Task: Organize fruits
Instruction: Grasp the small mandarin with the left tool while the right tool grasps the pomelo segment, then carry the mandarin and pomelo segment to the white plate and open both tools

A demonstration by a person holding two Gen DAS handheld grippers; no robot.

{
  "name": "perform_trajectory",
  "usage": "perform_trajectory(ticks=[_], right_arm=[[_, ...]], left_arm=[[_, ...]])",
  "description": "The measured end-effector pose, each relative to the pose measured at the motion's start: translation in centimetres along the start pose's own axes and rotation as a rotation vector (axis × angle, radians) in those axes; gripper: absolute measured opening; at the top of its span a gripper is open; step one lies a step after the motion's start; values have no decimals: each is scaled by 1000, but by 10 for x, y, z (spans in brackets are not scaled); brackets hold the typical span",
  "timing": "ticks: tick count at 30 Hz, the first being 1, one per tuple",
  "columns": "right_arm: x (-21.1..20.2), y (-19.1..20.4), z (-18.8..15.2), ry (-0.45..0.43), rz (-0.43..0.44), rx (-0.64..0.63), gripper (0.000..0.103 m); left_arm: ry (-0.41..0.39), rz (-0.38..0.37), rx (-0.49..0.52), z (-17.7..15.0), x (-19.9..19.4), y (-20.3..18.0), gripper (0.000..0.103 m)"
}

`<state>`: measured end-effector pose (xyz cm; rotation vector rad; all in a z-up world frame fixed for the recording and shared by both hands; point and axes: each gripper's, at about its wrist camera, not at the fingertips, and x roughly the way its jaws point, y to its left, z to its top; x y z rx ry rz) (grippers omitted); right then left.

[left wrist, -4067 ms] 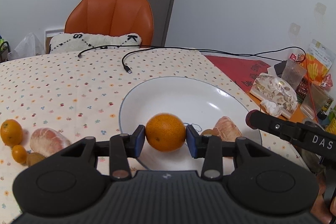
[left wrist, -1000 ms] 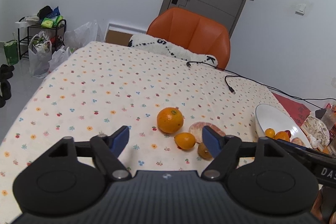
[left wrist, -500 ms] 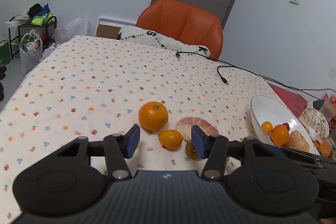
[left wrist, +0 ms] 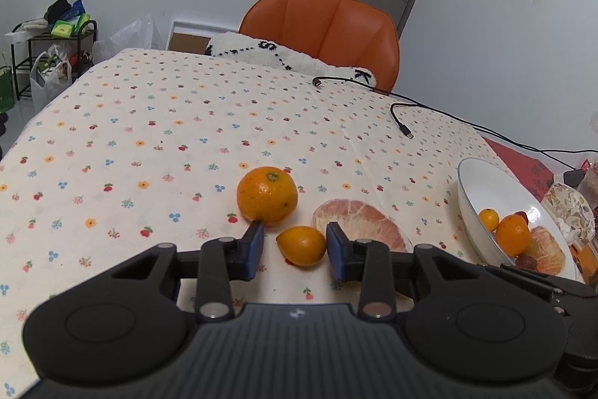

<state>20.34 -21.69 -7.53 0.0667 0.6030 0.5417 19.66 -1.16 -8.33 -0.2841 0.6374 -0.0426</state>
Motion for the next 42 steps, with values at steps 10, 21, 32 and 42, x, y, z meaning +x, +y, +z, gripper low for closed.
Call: perform_trajectory(ticks=[10, 21, 32, 42], right_arm=[[-4, -3, -1, -5, -14, 19, 23], [-16, -2, -5, -16, -38, 20, 12], [8, 8, 7, 27, -39, -59, 36], [28, 32, 12, 48, -49, -189, 59]], left_arm=[[17, -22, -5, 0, -3, -1, 27], [-1, -19, -5, -3, -20, 0, 27], [-26, -5, -25, 0, -32, 9, 27], [-38, 6, -52, 3, -39, 25, 27]])
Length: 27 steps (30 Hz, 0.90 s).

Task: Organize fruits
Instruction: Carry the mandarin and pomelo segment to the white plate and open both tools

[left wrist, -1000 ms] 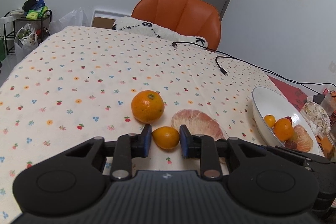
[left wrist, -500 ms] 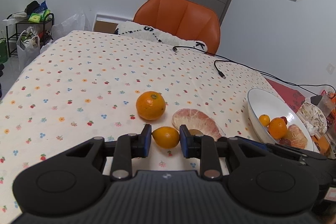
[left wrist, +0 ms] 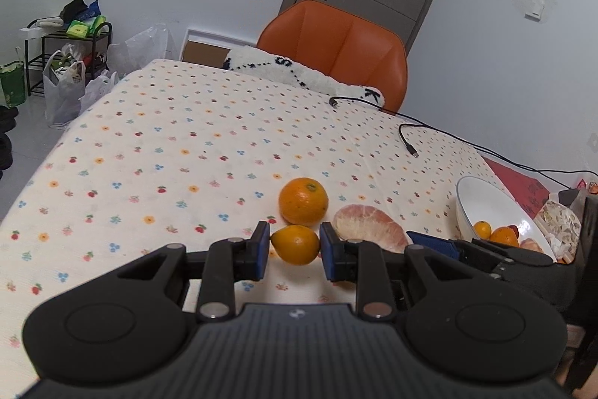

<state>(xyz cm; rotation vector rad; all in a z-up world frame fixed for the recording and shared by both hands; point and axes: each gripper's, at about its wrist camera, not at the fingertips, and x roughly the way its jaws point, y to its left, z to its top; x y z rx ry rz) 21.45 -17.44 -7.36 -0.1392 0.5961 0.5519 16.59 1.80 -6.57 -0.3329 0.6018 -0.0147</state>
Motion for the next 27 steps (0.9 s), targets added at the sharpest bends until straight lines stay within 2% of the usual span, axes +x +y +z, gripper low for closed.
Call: perform_trajectory(ticks=[4, 7, 15, 27], right_arm=[[1, -2, 2, -5, -21, -5, 42], [-3, -4, 2, -6, -12, 2, 39], [-24, -8, 1, -51, -6, 38, 38], [-64, -38, -1, -135, -31, 131, 38]], left_arm=[[-5, 1, -8, 0, -4, 3, 27], [-7, -1, -8, 0, -6, 3, 27], [-16, -8, 1, 1, -10, -1, 27], [-29, -46, 43, 2, -11, -31, 27]])
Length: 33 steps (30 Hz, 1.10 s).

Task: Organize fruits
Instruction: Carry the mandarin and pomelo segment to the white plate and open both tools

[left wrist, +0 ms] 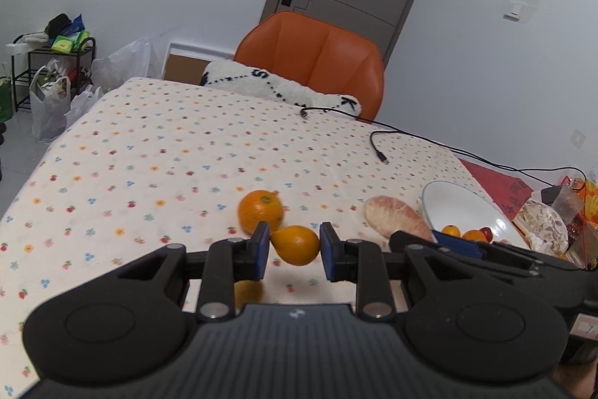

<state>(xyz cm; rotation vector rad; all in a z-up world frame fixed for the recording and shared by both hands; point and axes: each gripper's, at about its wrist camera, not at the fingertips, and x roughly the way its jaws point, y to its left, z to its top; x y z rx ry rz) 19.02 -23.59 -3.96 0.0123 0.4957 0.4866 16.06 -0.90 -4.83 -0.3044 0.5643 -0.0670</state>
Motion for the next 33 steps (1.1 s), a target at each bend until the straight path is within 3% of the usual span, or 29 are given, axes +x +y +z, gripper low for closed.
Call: perform_trajectory(ticks=[17, 33], right_arm=[[-32, -64, 9, -76, -106, 85, 38], [-27, -117, 3, -69, -184, 126, 38]], left_arm=[[-8, -83, 79, 9, 12, -55, 27], [22, -114, 135, 9, 37, -93, 27]])
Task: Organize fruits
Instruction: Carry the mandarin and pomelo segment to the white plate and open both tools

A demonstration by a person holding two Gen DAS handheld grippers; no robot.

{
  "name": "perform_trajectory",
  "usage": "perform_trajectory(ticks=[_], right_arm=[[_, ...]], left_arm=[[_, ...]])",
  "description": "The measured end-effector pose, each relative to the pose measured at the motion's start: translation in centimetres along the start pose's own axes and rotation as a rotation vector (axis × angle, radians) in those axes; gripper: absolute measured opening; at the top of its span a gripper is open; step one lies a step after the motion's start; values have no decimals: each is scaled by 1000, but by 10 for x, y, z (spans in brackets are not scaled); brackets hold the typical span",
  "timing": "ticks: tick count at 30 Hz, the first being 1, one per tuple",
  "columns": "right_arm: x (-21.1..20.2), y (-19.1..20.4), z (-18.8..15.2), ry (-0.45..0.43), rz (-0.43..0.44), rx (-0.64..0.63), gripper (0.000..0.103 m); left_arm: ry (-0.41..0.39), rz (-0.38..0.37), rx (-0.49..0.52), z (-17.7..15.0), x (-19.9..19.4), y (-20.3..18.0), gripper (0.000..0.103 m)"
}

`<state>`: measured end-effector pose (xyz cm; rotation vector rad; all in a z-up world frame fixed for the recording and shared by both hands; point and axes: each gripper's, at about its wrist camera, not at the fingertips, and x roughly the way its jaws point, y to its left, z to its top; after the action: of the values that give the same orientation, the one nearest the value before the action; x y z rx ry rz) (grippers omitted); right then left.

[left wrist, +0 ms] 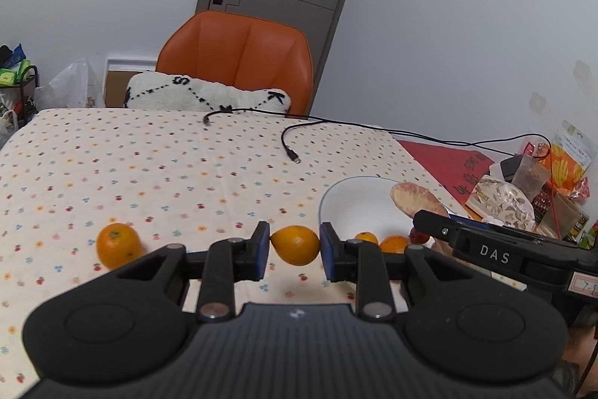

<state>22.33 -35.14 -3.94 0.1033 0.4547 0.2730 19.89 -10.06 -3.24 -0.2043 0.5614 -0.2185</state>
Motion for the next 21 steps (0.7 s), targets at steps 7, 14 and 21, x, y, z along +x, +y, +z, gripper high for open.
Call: perform_trajectory(ticks=[7, 14, 21], right_arm=[[11, -9, 1, 7, 1, -2, 40], [5, -27, -8, -16, -31, 70, 47], [-14, -49, -23, -30, -64, 186, 51]], left_arm=[[16, -1, 19, 1, 13, -12, 27], [35, -7, 36, 1, 26, -24, 27], [46, -44, 38, 0, 35, -41, 27]])
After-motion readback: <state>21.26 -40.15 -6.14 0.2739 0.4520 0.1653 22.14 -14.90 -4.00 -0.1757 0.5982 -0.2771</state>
